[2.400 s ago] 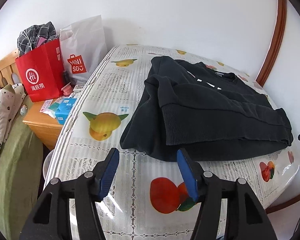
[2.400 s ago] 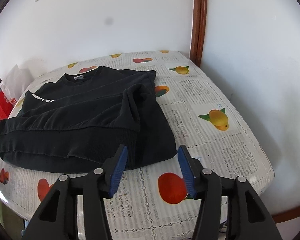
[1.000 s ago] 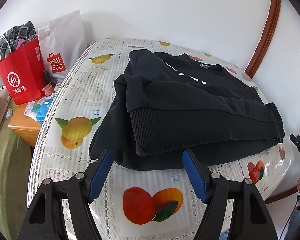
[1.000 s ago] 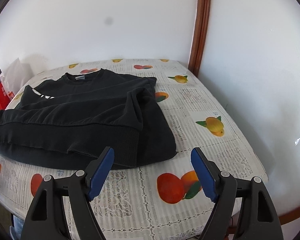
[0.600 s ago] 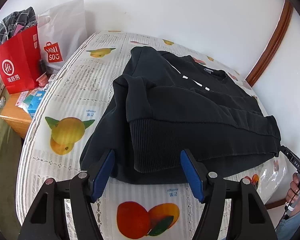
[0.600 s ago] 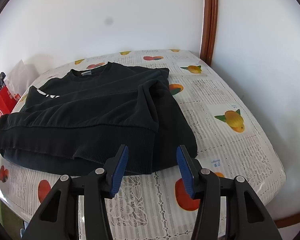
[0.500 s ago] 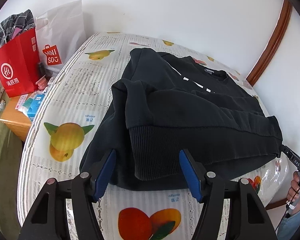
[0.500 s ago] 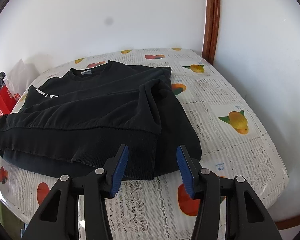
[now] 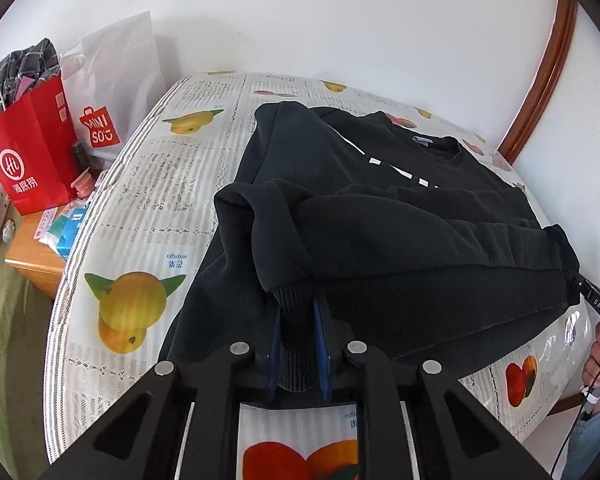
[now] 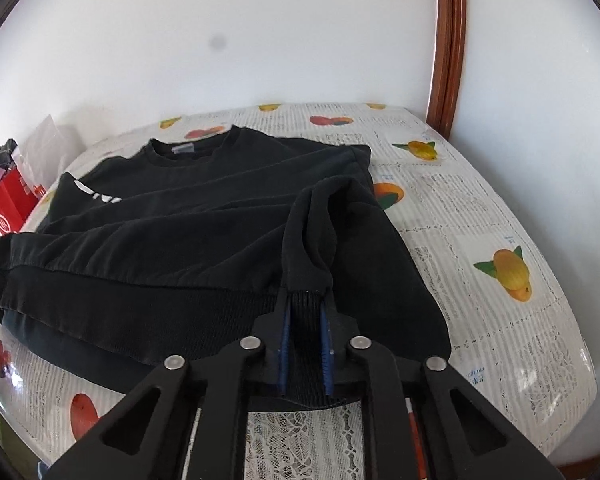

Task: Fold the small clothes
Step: 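Lift the ribbed hem with both grippers and fold it up to the collar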

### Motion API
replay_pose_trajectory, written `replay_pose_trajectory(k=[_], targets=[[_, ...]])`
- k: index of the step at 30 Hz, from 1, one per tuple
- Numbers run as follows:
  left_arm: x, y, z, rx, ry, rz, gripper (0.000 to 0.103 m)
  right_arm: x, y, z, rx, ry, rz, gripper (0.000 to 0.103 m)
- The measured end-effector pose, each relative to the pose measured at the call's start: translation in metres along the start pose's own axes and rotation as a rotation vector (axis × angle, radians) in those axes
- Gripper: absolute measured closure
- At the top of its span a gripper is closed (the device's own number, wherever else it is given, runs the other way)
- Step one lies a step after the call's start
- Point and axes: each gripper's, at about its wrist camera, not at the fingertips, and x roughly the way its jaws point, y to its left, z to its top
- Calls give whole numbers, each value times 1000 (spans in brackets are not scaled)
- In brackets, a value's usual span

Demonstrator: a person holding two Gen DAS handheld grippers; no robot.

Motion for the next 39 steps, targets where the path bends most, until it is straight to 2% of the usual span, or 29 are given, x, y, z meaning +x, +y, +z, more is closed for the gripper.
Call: replay_pose_trajectory(k=[1, 8, 18, 26, 31, 39], targets=[[-4, -1, 1, 3, -10, -1, 93, -7, -2, 1, 8, -21, 21, 94], [-27, -8, 12, -5, -67, -47, 95, -44, -15, 14, 85, -130, 96, 95], [-30, -23, 57, -4, -143, -69, 95, -57, -21, 60, 153, -209, 116, 95], [-2, -17, 98, -48, -121, -72, 95, -22, -15, 100, 175, -203, 124, 95], [29, -14, 112, -55, -64, -59, 95, 20, -14, 118, 203, -149, 124, 95], [72, -5, 124, -66, 19, -50, 95, 83, -16, 124, 222, -65, 90, 95]])
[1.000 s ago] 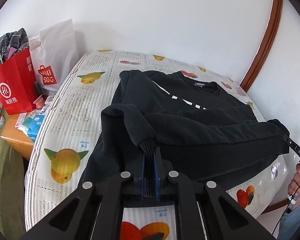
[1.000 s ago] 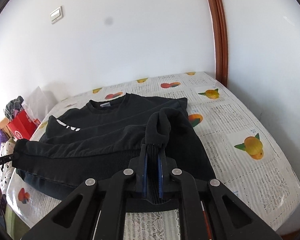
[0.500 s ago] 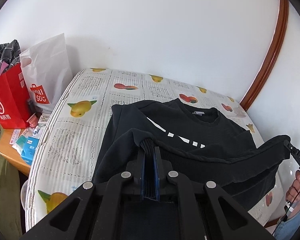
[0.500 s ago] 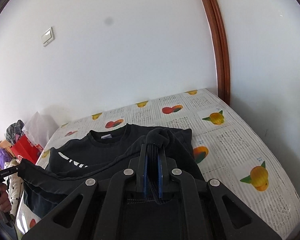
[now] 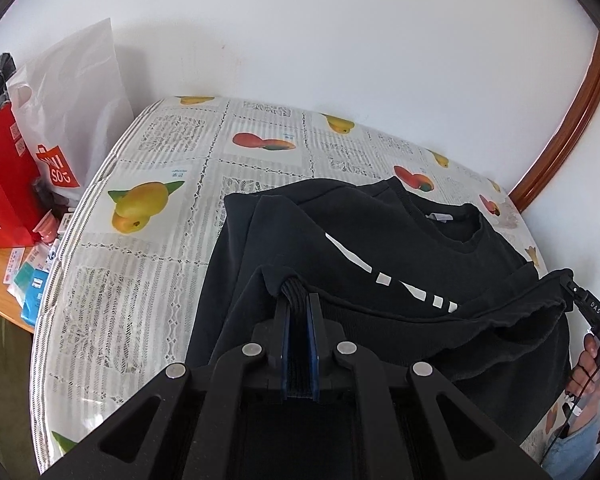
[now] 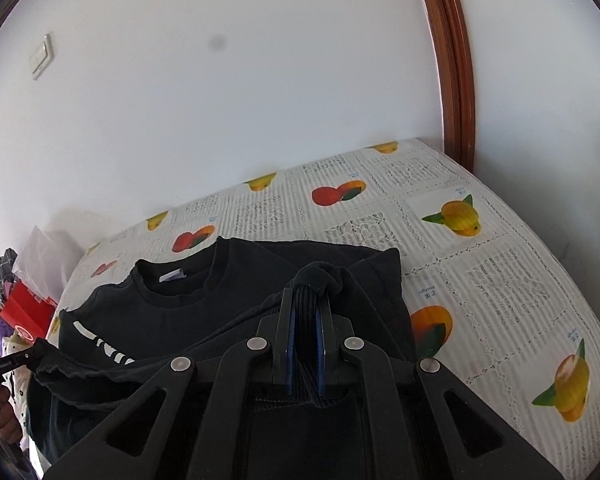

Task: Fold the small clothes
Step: 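Lift the ribbed hem with both grippers and fold it up to the collar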

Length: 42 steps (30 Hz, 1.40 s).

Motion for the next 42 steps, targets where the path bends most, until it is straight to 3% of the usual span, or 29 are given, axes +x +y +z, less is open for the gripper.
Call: replay_pose_trajectory(k=[11, 14, 16, 18, 21, 27, 34, 38, 42], targets=[[17, 4, 5, 0, 26, -18, 92, 38, -5, -4, 9, 96, -88, 93], [5, 8, 7, -13, 15, -60, 91, 19, -2, 3, 12, 66, -75, 90], [-6, 9, 6, -9, -22, -33, 79, 0, 7, 6, -32, 15, -94, 86], [-14, 8, 6, 6, -54, -23, 77, -17, 19, 8, -92, -37, -118, 80], [-21, 7, 2, 10, -55, -32, 77, -32, 32, 8, -143, -51, -83, 76], [-30, -1, -15, 54, -47, -48, 77, -38, 57, -19, -239, 14, -6, 76], [-34, -22, -37, 164, -23, -97, 77, 0, 65, -54, -303, 162, 1, 76], [-13, -34, -35, 211, -2, -61, 77, 22, 60, -49, -274, 195, -22, 76], [13, -35, -15, 177, 13, -60, 77, 44, 53, -34, -236, 210, -45, 76]])
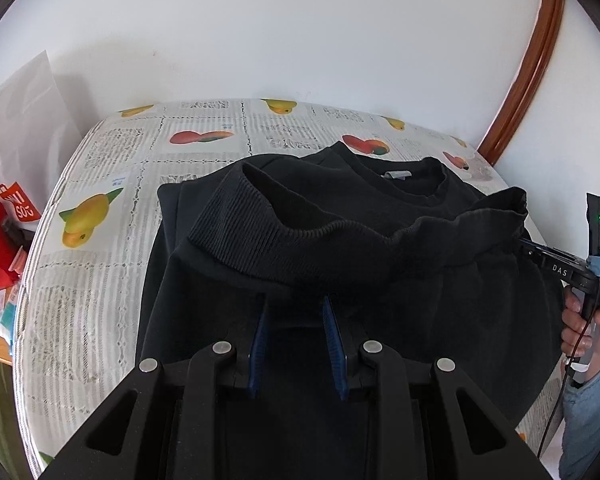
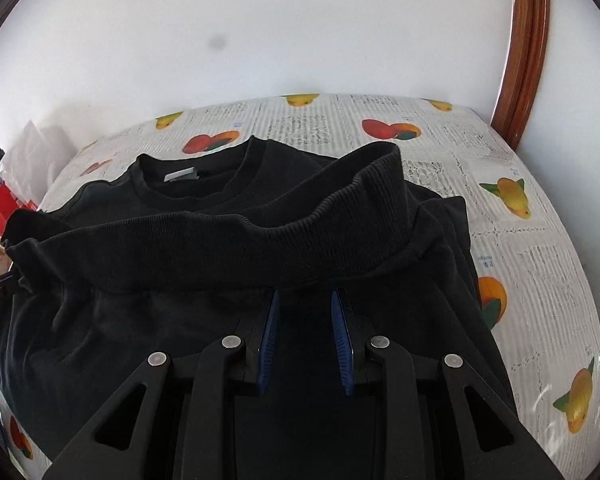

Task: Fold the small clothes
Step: 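Lift the ribbed hem with both grippers and fold it up to the collar, then release the hem and withdraw both grippers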

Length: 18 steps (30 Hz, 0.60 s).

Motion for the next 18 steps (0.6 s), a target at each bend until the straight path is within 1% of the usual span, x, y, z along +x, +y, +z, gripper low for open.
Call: replay_pose_trajectory(k=[2, 4, 5, 7, 8, 11, 15, 18], targets=[[12, 7, 11, -31, -1, 54, 77, 12, -8, 11, 17, 16, -31, 76], [24, 19, 18, -84, 17, 86, 77, 29, -19, 19, 32, 26, -137, 76], [29, 24, 20, -105, 28, 76, 77, 34, -24, 21, 45, 30, -166, 77], [35, 30, 21, -127, 34, 56, 78, 40, -37, 23, 95, 32, -126, 78], [36, 29, 21, -118, 30, 58, 78, 40, -41, 24, 105, 29, -120, 78], [39, 21, 19, -73, 17, 94, 78, 41, -48, 24, 146, 7, -115, 78], [38, 14, 16, -29, 11, 132, 78, 40, -49, 23, 148, 3, -108, 78], [37, 17, 18, -39, 23, 132, 77, 40, -49, 24, 147, 8, -104, 78]])
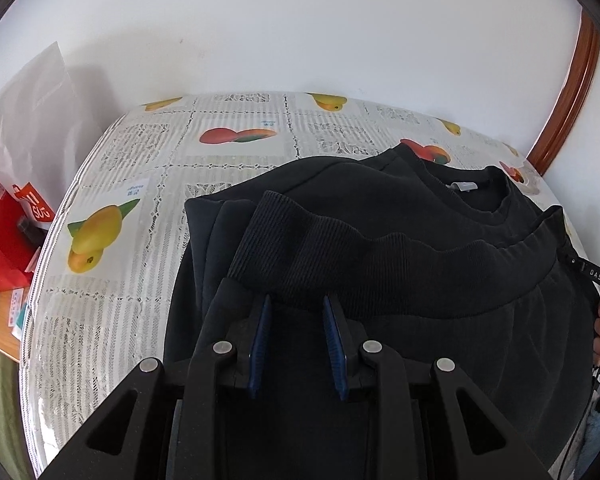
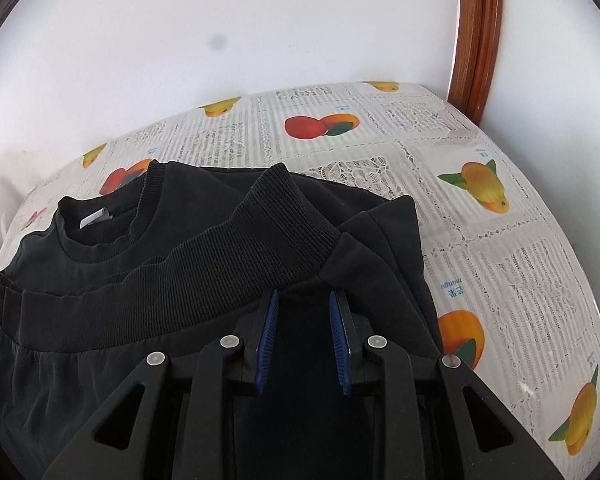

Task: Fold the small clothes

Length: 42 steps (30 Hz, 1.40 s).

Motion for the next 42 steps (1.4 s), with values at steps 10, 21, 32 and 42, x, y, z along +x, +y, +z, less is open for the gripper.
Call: replay_pose_trajectory(k=[10, 21, 32, 42], targets=[[-36, 14, -26, 1, 4, 8, 57, -37, 25, -20, -41, 7, 3, 51], [-97, 73, -115, -133, 4, -8, 49, -89, 134, -86, -180, -6, 146, 48], [-143, 113, -204, -128, 9, -41, 45, -133, 285, -177, -454, -13, 282, 47], [-158, 128, -228, -146, -8, -113, 44, -141, 377, -233, -715, -29, 335, 36]])
